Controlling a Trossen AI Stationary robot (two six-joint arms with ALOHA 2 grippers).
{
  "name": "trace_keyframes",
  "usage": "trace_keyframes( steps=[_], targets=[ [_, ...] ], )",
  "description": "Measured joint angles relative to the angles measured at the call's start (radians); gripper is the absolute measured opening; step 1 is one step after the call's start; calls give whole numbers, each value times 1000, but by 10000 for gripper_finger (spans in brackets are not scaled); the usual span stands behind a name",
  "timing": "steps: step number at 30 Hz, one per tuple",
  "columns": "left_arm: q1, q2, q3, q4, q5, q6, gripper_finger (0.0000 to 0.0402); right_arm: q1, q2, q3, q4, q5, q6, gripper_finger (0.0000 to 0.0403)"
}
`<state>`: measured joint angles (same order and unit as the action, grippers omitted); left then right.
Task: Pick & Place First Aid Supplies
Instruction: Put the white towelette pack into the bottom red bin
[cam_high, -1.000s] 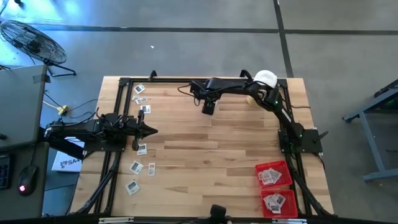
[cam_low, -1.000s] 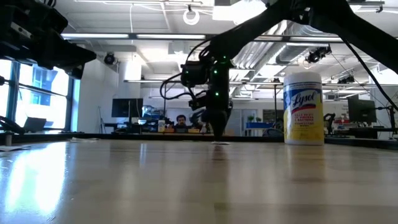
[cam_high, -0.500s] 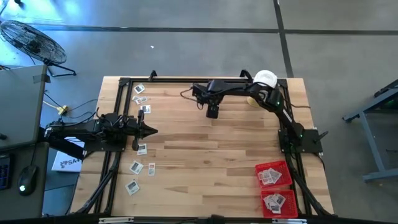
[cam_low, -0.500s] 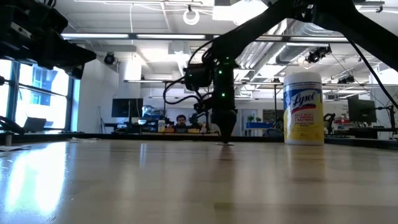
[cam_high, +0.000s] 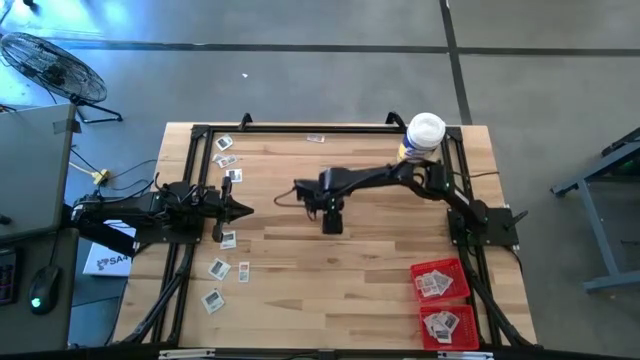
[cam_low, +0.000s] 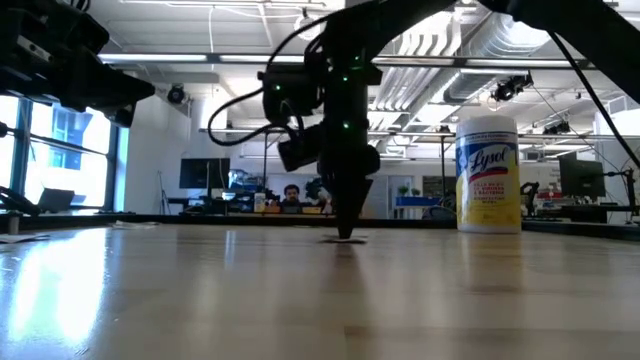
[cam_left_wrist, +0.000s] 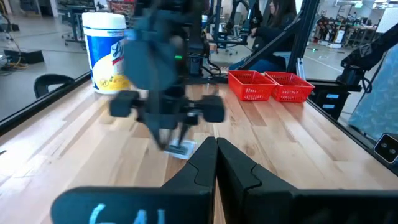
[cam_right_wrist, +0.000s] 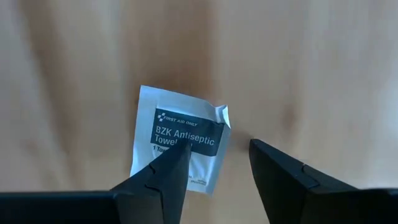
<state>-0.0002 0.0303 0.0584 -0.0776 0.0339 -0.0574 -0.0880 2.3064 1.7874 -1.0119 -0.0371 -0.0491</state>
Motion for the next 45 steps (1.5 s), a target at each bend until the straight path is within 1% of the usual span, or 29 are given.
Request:
trace_keyframes(
  steps=[2, 7, 13, 17, 21, 28, 35, 43, 45],
  targets=[
    [0, 0, 0, 0, 0, 0, 1, 28, 1, 3, 5, -21, 38, 165],
    [0, 0, 0, 0, 0, 0, 1, 60, 4, 45, -7, -28, 120, 165],
    [0, 0, 0, 0, 0, 0, 1, 53, 6, 69, -16, -51, 202, 165],
    [0, 0, 0, 0, 0, 0, 1, 47, 6, 70, -10, -41, 220, 165],
    [0, 0, 0, 0, 0, 0, 1, 48, -3, 72, -5, -56, 253, 165],
    [0, 0, 0, 0, 0, 0, 1, 48, -12, 72, 22, -65, 258, 165],
    [0, 0, 0, 0, 0, 0, 1, 49, -12, 73, 97, -31, 205, 165],
    [0, 0, 0, 0, 0, 0, 1, 49, -12, 72, 99, -9, 179, 165],
    [0, 0, 0, 0, 0, 0, 1, 49, -12, 52, 122, -6, 179, 165]
  ],
)
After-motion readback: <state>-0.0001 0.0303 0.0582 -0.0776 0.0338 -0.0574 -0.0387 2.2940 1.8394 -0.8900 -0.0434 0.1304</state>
